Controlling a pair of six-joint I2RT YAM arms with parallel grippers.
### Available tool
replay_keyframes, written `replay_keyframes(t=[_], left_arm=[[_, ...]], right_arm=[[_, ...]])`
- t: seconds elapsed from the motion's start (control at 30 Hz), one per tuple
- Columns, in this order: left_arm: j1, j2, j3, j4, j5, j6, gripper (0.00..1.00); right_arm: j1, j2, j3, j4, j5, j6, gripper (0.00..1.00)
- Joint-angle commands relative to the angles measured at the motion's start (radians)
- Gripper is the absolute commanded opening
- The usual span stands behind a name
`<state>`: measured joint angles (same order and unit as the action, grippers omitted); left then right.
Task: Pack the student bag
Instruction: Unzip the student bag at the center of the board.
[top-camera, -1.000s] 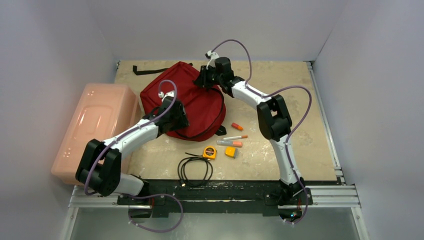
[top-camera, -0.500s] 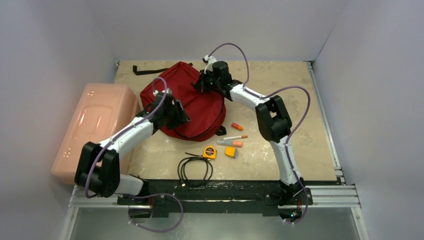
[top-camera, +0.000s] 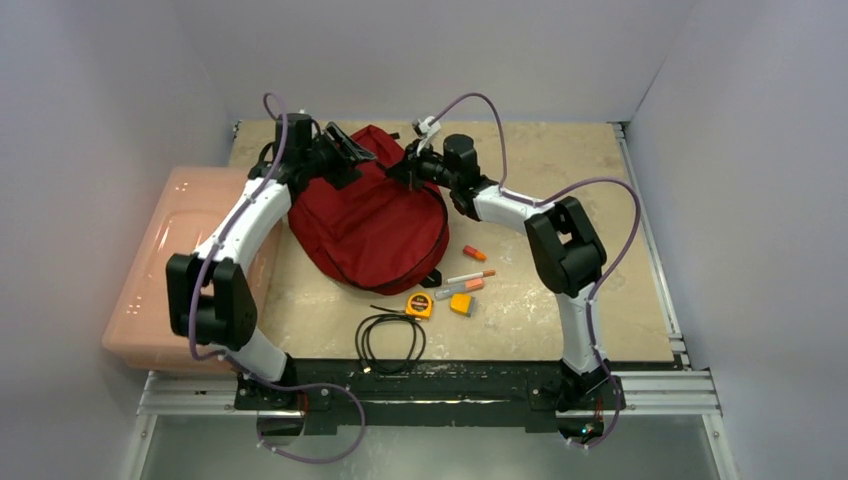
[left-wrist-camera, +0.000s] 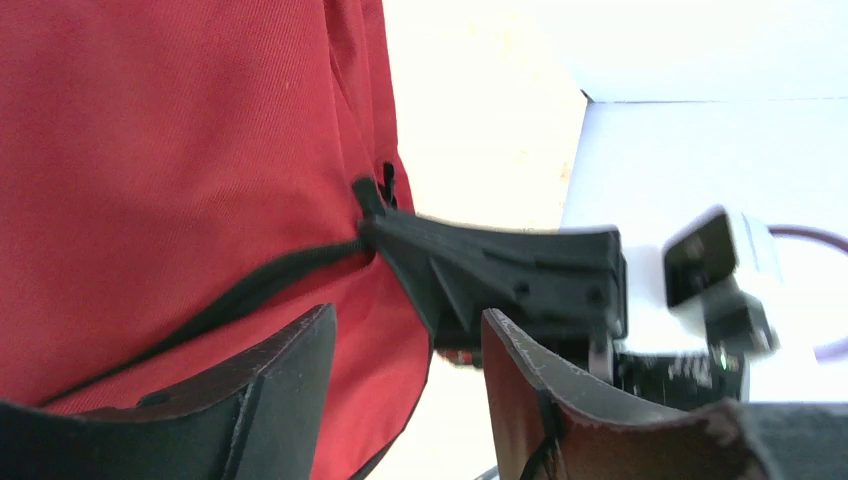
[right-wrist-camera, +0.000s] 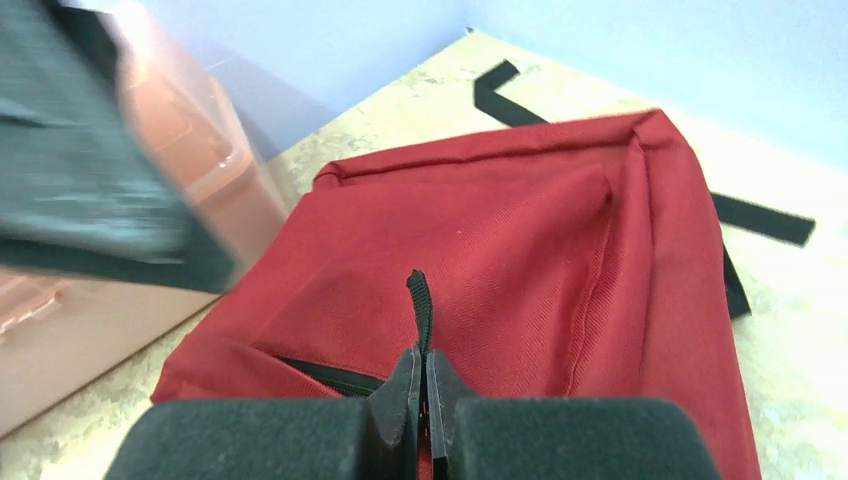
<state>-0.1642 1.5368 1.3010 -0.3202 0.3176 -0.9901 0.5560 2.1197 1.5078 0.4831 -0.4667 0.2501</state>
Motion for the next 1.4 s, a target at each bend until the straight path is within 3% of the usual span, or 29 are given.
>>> replay_keyframes(t=[0.0, 0.13, 0.57, 0.63, 0.73, 0.8, 0.87, 0.93, 0.97, 1.07, 1.17, 1.3, 1.37], left_arm=[[0.005, 0.161, 0.124, -0.005, 0.118, -0.134, 0.53], [0.005, 0.257, 0.173, -0.011, 0.141, -0.219, 0.45], [-0.027, 0.335, 0.235, -0.015, 0.041, -0.185, 0.49], [-0.037, 0.34, 0.238, -0.01, 0.033, -0.178, 0.43], [-0.048, 0.339, 0.229, 0.033, 0.033, -0.17, 0.16], [-0.056, 0.334, 0.232, 0.037, 0.017, -0.144, 0.0], [-0.059, 0.325, 0.24, 0.024, -0.006, -0.112, 0.0], [-0.061, 0.308, 0.237, 0.015, -0.03, -0.077, 0.0], [-0.061, 0.304, 0.234, 0.013, -0.033, -0.06, 0.0], [-0.061, 0.3, 0.233, 0.002, -0.017, -0.02, 0.0], [-0.062, 0.293, 0.226, -0.006, -0.01, 0.004, 0.0], [-0.063, 0.291, 0.226, -0.01, 0.0, 0.019, 0.0], [-0.063, 0.295, 0.231, -0.013, 0.008, 0.019, 0.0]], right_arm=[[0.011, -0.036, -0.043, 0.235, -0.103, -0.092, 0.0], [0.011, -0.035, -0.067, 0.309, -0.123, -0.14, 0.0], [0.011, -0.03, -0.052, 0.243, -0.162, -0.226, 0.0], [0.011, -0.041, -0.053, 0.232, -0.159, -0.236, 0.0], [0.011, -0.049, -0.05, 0.203, -0.136, -0.245, 0.0], [0.012, -0.06, -0.051, 0.174, -0.111, -0.245, 0.08], [0.009, -0.095, -0.057, 0.103, -0.029, -0.213, 0.28], [-0.02, -0.149, -0.092, 0.06, 0.075, -0.048, 0.56], [-0.036, -0.167, -0.103, 0.035, 0.098, 0.043, 0.64], [-0.037, -0.191, -0.043, -0.232, 0.161, 0.166, 0.7], [-0.038, -0.214, -0.129, -0.163, 0.134, 0.178, 0.7], [-0.034, -0.225, -0.237, 0.025, 0.054, -0.142, 0.68], [-0.037, -0.209, -0.231, 0.04, 0.05, -0.28, 0.67]])
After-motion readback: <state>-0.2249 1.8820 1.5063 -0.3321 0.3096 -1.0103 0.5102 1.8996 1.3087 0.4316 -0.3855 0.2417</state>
